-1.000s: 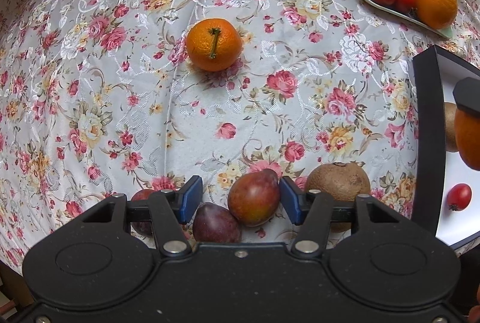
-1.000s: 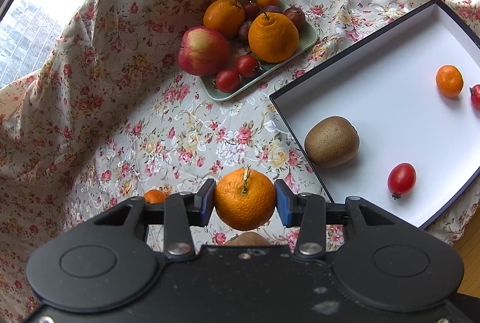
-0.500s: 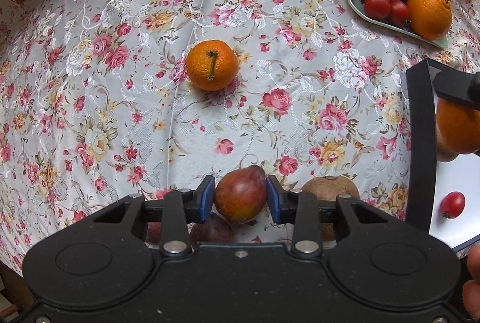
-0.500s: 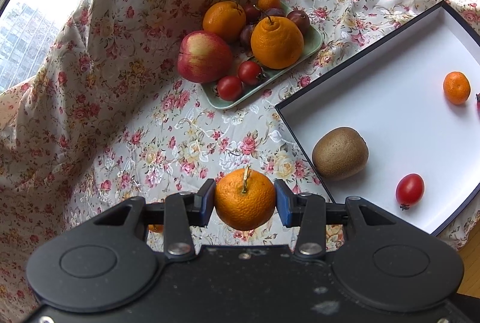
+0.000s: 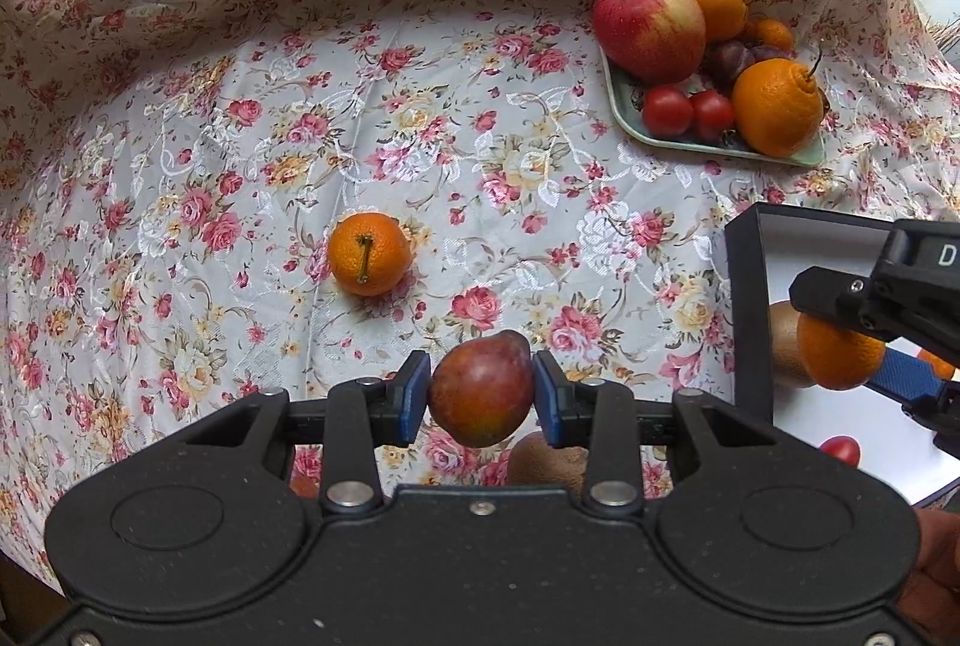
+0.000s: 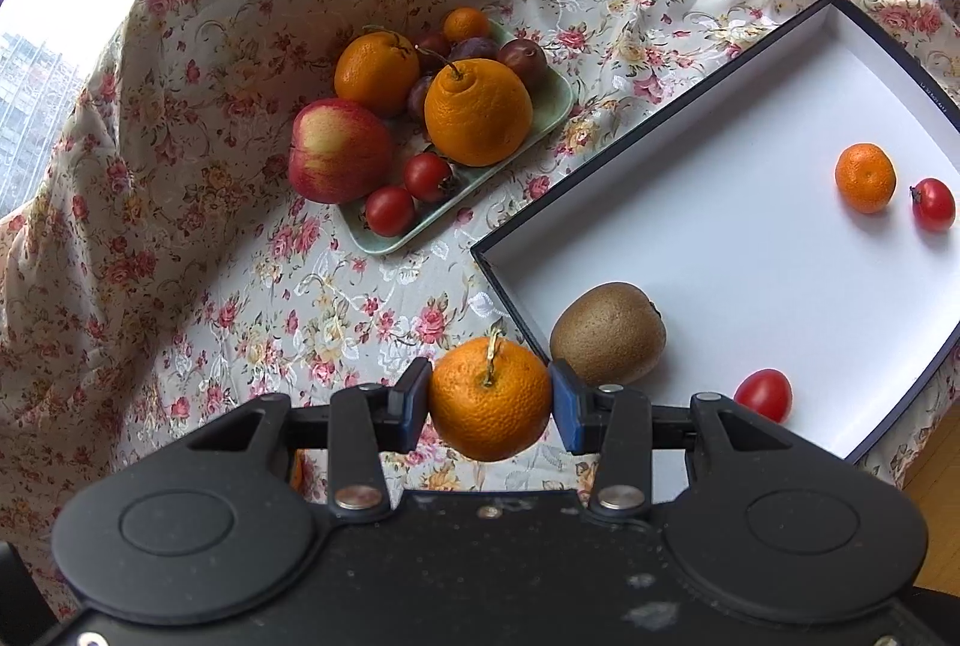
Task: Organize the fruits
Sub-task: 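Carry the mandarin with the right tool over the box while the left tool carries the pear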
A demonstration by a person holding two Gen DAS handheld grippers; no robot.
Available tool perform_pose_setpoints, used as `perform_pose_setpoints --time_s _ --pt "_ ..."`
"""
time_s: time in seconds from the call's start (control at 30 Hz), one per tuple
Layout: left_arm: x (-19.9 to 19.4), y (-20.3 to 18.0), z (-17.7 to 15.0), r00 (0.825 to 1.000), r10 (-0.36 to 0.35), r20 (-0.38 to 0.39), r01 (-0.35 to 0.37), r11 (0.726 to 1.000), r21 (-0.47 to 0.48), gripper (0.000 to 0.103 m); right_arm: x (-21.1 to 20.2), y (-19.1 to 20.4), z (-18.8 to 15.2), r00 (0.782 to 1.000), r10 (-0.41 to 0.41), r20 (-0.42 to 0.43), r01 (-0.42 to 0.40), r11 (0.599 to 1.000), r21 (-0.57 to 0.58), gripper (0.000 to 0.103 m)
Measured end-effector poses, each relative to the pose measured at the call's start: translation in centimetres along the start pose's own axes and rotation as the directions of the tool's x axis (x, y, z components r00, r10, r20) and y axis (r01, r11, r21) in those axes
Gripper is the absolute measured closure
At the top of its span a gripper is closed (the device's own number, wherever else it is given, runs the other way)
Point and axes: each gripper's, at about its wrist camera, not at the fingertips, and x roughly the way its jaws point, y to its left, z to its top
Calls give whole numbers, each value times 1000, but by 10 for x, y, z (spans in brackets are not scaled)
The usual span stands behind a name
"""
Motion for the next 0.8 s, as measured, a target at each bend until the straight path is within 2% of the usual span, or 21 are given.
perform_pose_setpoints --time_s 0.27,0.63,0.8 --pt "-7 -49 2 998 -63 14 62 997 47 58 -6 -38 19 999 -38 4 37 997 65 59" --pt "-3 -124 -9 996 -92 19 87 981 175 58 -18 -103 43 993 -115 40 107 980 167 59" --pt "1 -147 -12 995 -99 8 95 976 198 58 -23 -127 51 985 -162 64 148 971 188 59"
